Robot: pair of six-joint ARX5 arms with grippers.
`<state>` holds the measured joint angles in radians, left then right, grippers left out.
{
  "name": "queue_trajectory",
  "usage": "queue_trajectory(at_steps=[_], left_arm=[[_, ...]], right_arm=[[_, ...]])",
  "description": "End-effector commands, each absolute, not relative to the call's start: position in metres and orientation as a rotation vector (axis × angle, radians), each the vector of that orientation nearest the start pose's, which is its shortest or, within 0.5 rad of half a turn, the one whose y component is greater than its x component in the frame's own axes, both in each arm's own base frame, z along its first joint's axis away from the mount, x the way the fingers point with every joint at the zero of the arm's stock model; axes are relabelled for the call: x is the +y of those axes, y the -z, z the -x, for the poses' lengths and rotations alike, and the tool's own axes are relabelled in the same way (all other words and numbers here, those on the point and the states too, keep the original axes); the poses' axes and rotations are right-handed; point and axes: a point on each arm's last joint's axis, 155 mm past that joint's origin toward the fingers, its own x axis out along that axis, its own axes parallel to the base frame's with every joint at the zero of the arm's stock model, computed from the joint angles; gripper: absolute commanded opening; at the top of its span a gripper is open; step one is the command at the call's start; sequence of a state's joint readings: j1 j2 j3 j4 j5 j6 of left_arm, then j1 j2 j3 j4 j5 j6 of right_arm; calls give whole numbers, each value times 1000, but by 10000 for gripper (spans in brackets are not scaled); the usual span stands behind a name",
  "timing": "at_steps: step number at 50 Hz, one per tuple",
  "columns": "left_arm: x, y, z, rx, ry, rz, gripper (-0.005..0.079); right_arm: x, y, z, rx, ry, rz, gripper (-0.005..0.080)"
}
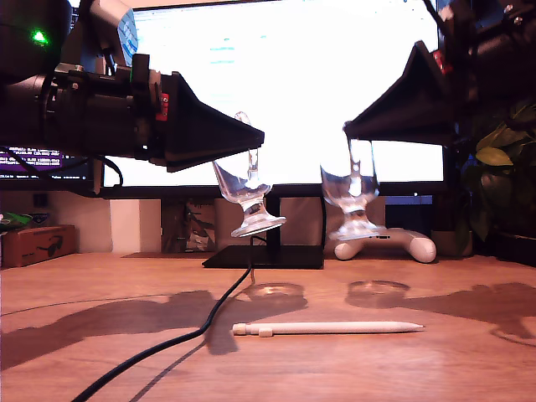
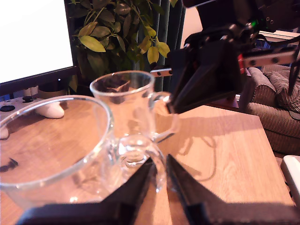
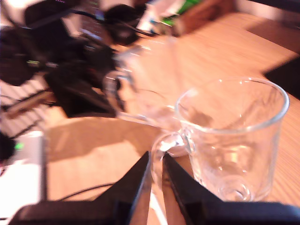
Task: Pick the small glass cups in front of you with each of your hands, and place them behind the white pen
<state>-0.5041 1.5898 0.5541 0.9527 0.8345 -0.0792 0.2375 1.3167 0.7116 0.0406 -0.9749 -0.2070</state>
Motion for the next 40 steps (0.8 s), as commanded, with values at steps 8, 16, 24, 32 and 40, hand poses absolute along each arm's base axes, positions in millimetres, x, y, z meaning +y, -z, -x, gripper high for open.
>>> queue_trajectory(at_steps=[8, 16, 24, 32, 40], left_arm=[[-315, -198, -267, 23, 1393, 50, -19], [-315, -196, -266, 4, 1401, 14, -19], [-315, -190, -265, 10, 1404, -10, -19], [-315, -180, -264, 16, 1410, -60, -19], [-315, -174, -262, 33, 1423, -74, -19]], right_arm=[[231, -200, -279, 319, -1310, 34, -13], [231, -199, -263, 270, -1400, 70, -13], [226, -190, -261, 260, -1401, 82, -13], [219, -183, -262, 246, -1386, 77, -13], [215, -180, -259, 230, -1401, 74, -13]])
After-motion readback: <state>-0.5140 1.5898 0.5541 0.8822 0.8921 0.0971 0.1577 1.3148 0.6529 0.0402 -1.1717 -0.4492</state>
